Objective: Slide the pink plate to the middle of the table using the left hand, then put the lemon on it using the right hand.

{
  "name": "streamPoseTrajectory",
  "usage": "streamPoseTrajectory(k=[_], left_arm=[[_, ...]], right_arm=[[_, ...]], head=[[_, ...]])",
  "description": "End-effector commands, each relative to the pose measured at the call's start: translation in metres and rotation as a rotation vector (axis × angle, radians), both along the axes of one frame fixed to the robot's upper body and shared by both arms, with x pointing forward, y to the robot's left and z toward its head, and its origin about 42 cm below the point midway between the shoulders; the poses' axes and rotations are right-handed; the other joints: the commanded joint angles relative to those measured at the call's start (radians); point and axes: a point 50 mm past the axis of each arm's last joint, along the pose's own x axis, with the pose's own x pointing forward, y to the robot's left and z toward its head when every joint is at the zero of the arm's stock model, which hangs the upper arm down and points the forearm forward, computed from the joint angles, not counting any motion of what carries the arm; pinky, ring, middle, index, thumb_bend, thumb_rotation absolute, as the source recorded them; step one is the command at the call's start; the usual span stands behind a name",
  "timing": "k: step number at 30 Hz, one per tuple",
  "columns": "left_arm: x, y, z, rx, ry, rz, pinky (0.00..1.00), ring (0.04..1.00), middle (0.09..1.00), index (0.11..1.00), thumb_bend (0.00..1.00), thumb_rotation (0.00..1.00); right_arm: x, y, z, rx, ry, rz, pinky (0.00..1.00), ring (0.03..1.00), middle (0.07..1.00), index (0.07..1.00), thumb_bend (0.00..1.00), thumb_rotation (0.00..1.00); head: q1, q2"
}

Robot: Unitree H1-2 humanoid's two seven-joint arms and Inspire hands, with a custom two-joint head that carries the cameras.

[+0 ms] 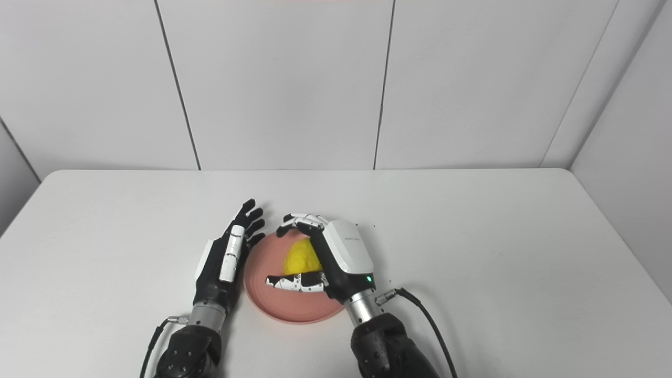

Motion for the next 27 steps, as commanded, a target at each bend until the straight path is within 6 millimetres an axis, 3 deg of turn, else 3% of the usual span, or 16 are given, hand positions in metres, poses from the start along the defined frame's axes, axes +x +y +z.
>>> streamPoseTrajectory(k=[1,3,6,16,19,23,27], left_arm=[[0.000,-0.008,0.000,0.001,-0.004,-0.025,0.90,0.927,0.932,0.920,0.55,1.00],[0.000,-0.008,-0.001,0.001,-0.003,-0.028,0.91,0.934,0.938,0.927,0.55,1.00],[-0.001,-0.008,0.000,0.004,-0.002,-0.025,0.90,0.936,0.938,0.927,0.56,1.00],[0.000,-0.009,0.001,0.017,0.003,-0.002,0.89,0.924,0.920,0.916,0.56,1.00],[0.000,-0.008,0.001,0.015,-0.002,0.001,0.88,0.921,0.915,0.913,0.55,1.00],[0.001,-0.007,0.000,0.017,0.016,0.004,0.91,0.929,0.926,0.924,0.56,1.00],[0.001,-0.006,0.000,0.027,0.019,0.009,0.95,0.944,0.936,0.933,0.57,1.00]], right_arm=[[0.001,0.002,0.020,0.026,-0.084,0.044,0.79,0.819,0.810,0.798,0.64,0.43],[0.000,0.000,0.020,0.018,-0.078,0.052,0.84,0.827,0.817,0.804,0.62,0.62],[0.000,-0.002,0.021,0.015,-0.072,0.056,0.89,0.833,0.822,0.810,0.64,0.79],[-0.003,-0.009,0.024,0.050,-0.080,0.052,0.95,0.858,0.847,0.828,0.66,0.94],[-0.004,-0.014,0.025,0.113,-0.065,0.033,0.94,0.871,0.861,0.843,0.66,0.94],[-0.003,-0.027,0.023,0.291,-0.011,0.011,0.84,0.892,0.902,0.881,0.67,0.93],[-0.002,-0.035,0.022,0.386,0.020,-0.008,0.85,0.906,0.917,0.895,0.65,0.93]], head=[[0.001,-0.001],[0.001,-0.001],[0.001,0.000],[0.002,0.002],[0.001,0.000],[0.001,0.001],[0.000,0.001]])
